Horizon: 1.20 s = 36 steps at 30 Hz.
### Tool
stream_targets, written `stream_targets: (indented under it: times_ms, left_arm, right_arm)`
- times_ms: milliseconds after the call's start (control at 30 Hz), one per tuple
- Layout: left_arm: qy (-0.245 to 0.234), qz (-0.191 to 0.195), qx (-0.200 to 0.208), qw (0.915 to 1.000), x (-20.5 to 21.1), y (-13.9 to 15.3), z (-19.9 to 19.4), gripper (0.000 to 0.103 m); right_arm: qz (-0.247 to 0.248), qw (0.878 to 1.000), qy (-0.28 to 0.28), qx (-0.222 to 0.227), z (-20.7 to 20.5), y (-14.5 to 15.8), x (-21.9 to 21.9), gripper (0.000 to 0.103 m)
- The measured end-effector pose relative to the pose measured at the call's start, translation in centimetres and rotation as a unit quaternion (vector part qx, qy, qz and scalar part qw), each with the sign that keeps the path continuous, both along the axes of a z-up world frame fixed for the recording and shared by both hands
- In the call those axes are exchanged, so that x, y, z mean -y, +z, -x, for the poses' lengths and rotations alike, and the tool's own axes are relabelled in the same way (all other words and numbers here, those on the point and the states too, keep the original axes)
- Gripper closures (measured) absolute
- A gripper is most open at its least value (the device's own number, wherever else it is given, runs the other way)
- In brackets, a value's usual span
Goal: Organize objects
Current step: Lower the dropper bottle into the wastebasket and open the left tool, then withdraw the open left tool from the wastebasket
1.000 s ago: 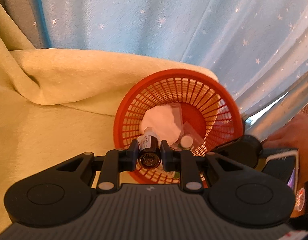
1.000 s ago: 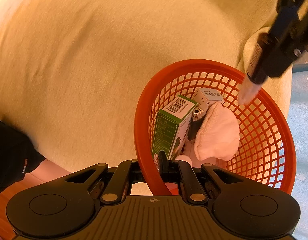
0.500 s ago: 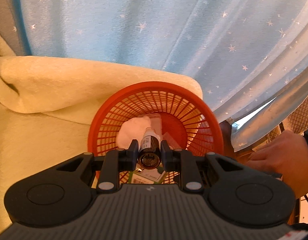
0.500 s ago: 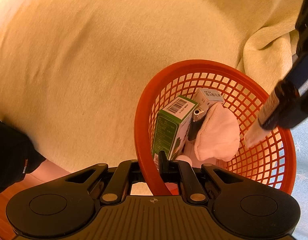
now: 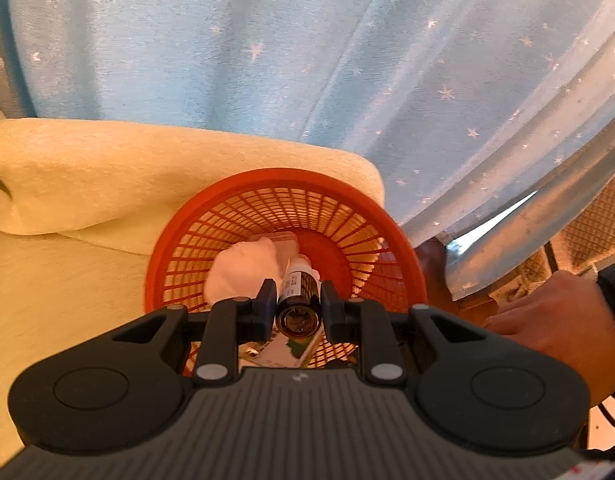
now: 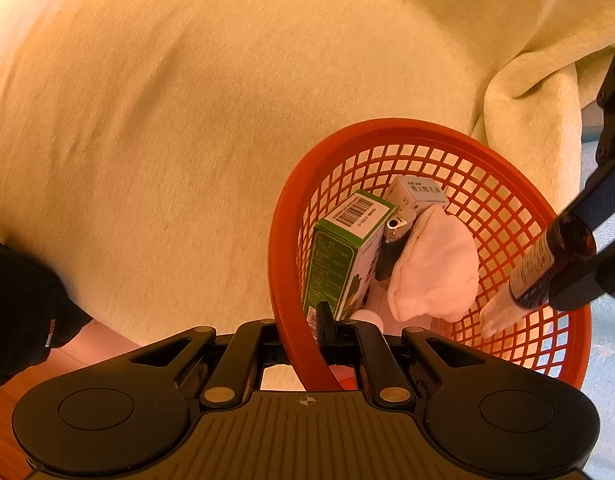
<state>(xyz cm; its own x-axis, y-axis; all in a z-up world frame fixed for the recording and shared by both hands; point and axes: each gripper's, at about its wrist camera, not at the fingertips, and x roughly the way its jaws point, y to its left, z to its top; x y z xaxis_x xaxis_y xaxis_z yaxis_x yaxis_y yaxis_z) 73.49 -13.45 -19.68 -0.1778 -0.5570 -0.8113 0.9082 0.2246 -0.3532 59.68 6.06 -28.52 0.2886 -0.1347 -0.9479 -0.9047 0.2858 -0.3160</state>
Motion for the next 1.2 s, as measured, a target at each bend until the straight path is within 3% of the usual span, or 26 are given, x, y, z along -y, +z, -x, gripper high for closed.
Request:
stream_targets:
  times_ms: [67,767,1200]
  left_arm:
    - [0.003,0.005,-0.002,1.0000,0.0,-0.1,0.0,0.067]
    - [0.050,-0.012,0.034,0.9981,-3.7,-0.4,-2.5,0.067]
    - [0.139,-0.056,0.050,0.9875,-10.0,-1.8,-4.5,0.067]
  right_arm:
    - [0.000,1.000,0.000,0.000,0.0,0.0,0.0,0.099]
    - [0.003,1.000,0.000,-0.001,0.1,0.2,0.1,0.099]
    - [0.030,0.999,0.010,-0.003,0.4,-0.9,0.3,0.099]
